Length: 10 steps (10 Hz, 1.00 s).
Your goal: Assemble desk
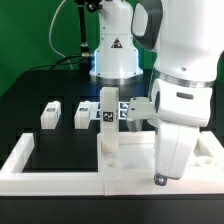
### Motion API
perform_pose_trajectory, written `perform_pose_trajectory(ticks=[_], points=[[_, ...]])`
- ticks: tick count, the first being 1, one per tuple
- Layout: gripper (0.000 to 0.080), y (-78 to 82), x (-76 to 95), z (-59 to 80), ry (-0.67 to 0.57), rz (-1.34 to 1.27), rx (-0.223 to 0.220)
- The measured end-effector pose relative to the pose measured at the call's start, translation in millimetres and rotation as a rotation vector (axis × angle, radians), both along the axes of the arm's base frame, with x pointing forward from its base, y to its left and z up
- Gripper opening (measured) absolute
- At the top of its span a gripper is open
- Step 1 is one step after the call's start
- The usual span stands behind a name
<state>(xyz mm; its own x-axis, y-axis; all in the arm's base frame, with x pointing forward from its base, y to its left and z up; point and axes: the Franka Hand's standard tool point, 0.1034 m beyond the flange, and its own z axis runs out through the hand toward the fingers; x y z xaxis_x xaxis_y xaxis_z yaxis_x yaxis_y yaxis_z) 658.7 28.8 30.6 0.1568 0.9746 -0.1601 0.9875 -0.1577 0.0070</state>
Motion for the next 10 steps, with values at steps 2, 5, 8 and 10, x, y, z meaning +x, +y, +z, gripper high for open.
perform_pose_trajectory(ticks=[2,5,8,10], points=[[0.0646,-0.7,0.0,-0.1,0.0,-0.001,0.0],[0.0649,-2.0,0.0,-0.1,0.0,-0.003,0.0],[0.0649,-40.6,-7.2,69.7,0.082,-0.061,-0.042],[0.0649,-64.7,-5.1,103.8,0.068,-0.114,-0.057]])
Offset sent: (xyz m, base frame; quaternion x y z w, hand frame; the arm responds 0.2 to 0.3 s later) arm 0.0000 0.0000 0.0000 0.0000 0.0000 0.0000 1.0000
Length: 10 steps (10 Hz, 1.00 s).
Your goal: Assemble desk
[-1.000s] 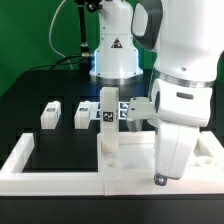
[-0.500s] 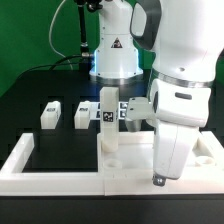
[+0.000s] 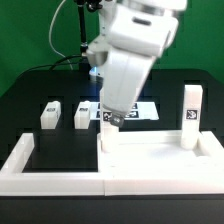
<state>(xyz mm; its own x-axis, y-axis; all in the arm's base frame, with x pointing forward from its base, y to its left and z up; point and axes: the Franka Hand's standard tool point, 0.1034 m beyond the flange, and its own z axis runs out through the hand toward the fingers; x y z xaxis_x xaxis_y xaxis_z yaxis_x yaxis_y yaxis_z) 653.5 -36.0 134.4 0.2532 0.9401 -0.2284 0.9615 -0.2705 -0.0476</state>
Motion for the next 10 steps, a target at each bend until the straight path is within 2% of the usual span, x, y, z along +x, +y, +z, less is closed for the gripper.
perform_pose_trajectory(ticks=[2,5,6,7,10], points=[[0.0649,3.7,-2.7,-7.5,-0.027,-0.177,-0.02],[0.0649,1.2,-4.0,-7.5,-0.063,-0.373,-0.042],[0.0649,-13.5,-7.5,-1.3,-0.059,-0.418,-0.045],[0.0649,-35.4,-13.2,6.8,-0.076,-0.478,-0.058],[0.0649,-112.3,-41.1,26.8,-0.083,-0.737,-0.096]])
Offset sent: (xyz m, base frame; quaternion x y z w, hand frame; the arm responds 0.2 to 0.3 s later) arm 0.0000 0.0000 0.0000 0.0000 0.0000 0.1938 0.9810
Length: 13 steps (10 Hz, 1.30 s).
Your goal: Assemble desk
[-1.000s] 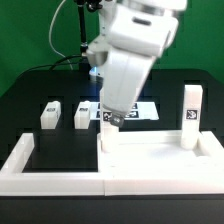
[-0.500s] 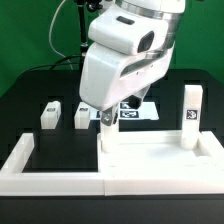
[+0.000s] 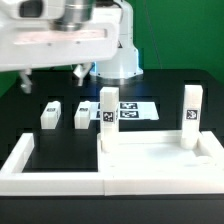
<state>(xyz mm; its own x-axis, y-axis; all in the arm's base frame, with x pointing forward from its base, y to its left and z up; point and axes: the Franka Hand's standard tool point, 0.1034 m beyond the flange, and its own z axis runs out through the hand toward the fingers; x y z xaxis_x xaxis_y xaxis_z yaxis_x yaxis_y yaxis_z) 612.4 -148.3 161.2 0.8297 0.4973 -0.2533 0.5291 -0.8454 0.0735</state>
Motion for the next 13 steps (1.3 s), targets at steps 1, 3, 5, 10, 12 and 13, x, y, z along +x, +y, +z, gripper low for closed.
perform_pose_trajectory(ticks=[1,3,5,10,12,13], points=[[0.0649,-8.0,0.9,4.9,-0.007,-0.063,-0.004],[0.0649,-2.5,3.3,2.5,-0.046,-0.248,-0.028],[0.0649,-2.3,2.1,0.5,-0.061,-0.345,-0.039],[0.0649,-3.8,-57.4,-52.0,0.001,-0.93,0.046],[0.0649,-2.2,-57.1,-52.9,-0.006,-1.037,0.017],[0.0649,-1.7,-57.1,-53.3,-0.011,-1.105,-0.002]])
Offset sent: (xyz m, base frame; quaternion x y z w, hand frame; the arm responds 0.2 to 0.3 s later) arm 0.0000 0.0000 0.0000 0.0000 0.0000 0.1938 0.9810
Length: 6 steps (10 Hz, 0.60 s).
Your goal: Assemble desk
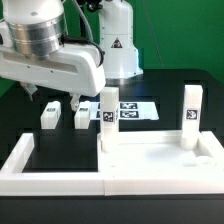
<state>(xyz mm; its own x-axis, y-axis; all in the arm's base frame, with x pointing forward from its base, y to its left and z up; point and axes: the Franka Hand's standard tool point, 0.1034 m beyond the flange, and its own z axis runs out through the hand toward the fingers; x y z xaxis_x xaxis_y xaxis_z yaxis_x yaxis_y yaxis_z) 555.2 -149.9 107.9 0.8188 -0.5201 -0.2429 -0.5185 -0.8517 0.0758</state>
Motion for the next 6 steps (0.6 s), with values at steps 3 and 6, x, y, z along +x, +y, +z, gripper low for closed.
perform_pose_trajectory(ticks=[3,6], points=[[0.0649,-22.8,-29.1,-17.9,0.011,-0.017,0.156],[0.0649,-23.5,-61.7,-16.9,0.133,-0.003,0.286]])
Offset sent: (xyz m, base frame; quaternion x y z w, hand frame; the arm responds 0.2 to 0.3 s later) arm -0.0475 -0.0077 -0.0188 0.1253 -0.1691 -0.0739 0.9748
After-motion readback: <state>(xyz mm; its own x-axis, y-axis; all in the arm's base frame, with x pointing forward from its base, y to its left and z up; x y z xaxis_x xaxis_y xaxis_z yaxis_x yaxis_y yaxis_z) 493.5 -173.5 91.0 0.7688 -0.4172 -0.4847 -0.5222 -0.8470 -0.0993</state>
